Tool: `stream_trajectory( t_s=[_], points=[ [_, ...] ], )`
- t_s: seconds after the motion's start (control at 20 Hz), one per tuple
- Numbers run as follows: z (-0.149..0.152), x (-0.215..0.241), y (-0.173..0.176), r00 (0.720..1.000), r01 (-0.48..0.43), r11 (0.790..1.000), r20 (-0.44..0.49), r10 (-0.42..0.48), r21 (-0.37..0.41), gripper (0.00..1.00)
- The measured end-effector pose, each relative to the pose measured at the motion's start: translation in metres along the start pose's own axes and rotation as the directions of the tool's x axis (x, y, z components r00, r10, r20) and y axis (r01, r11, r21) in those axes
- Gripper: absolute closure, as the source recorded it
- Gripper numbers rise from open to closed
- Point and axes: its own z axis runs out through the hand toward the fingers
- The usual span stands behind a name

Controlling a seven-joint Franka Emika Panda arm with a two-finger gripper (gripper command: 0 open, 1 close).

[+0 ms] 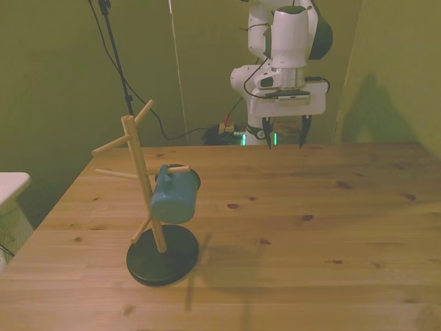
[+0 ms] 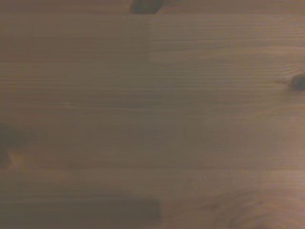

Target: Unload the mug

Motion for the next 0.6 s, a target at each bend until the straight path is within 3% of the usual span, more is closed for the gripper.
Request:
stream_trajectory(
  t_s=[0.15, 0.6],
  points=[
    [-0.001, 0.004, 0.000, 1.000, 0.008, 1.000, -0.006, -0.008, 0.007, 0.00],
    [-0.046, 0.078, 0.004, 0.978, -0.050, 0.991, -0.196, 0.074, 0.124, 0.00]
  ],
)
